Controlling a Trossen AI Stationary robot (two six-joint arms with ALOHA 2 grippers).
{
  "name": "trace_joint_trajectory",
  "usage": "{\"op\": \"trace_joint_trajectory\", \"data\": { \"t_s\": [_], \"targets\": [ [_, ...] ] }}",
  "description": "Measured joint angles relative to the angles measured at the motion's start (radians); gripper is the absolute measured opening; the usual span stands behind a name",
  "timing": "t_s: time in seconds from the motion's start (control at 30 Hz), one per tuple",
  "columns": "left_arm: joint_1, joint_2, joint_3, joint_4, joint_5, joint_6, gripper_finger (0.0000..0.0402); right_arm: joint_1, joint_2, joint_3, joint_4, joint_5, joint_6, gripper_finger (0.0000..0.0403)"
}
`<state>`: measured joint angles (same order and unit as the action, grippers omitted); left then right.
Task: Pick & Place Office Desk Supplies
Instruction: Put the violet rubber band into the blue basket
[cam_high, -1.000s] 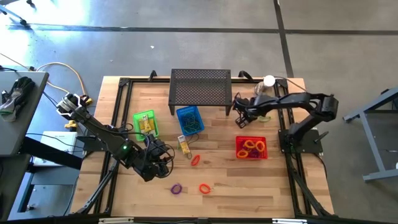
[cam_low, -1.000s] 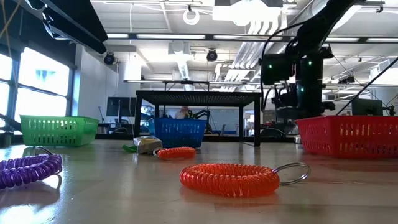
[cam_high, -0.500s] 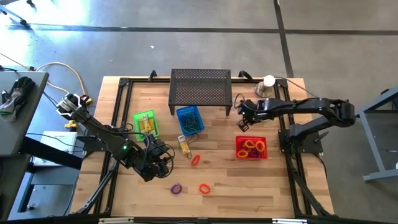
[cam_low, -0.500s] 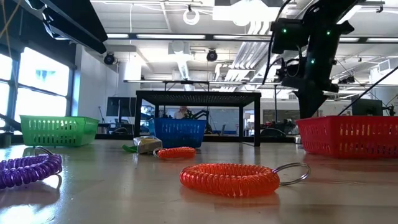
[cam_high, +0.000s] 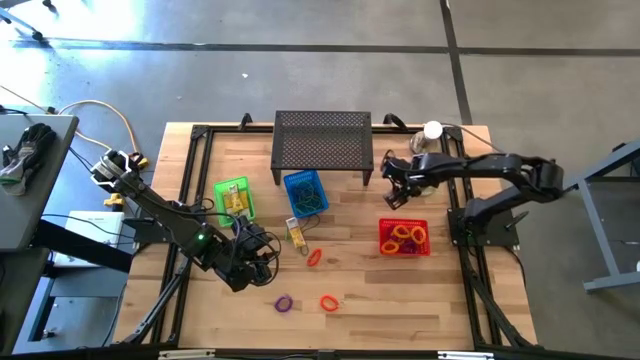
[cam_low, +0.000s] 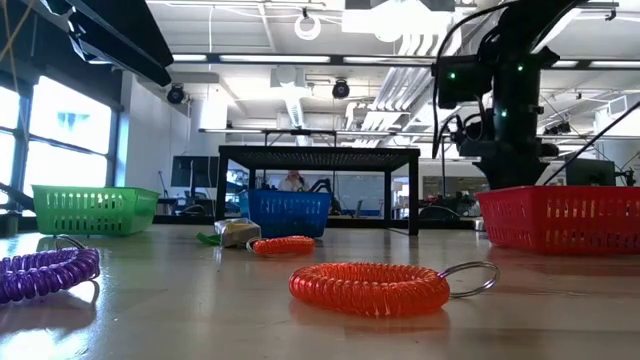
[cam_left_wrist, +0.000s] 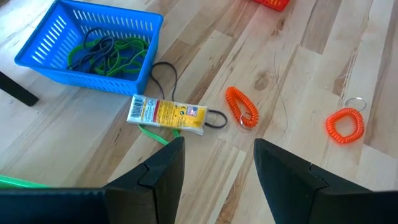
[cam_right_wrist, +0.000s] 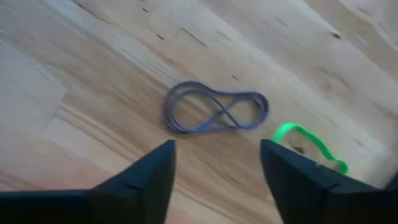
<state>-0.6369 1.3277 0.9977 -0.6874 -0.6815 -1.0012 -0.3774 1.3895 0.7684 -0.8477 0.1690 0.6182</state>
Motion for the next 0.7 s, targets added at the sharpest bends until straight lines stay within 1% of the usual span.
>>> {"op": "trace_joint_trajectory", "data": {
  "t_s": [0.13, 0.27, 0.47, 0.7],
  "targets": [
    [0.0, 0.0, 0.0, 0.0, 0.0, 0.0, 0.0186, -0.029, 0.038, 0.0, 0.049, -0.044, -0.079, 0.027],
    [0.0, 0.0, 0.0, 0.0, 0.0, 0.0, 0.0186, -0.051, 0.079, -0.001, 0.087, -0.037, -0.099, 0.0295],
    [0.0, 0.0, 0.0, 0.0, 0.0, -0.001, 0.0186, -0.091, 0.157, -0.001, 0.101, -0.029, -0.127, 0.0298],
    [0.0, 0.0, 0.0, 0.0, 0.0, -0.001, 0.0186, -0.117, 0.239, 0.007, 0.12, -0.061, -0.159, 0.0294]
  ]
}}
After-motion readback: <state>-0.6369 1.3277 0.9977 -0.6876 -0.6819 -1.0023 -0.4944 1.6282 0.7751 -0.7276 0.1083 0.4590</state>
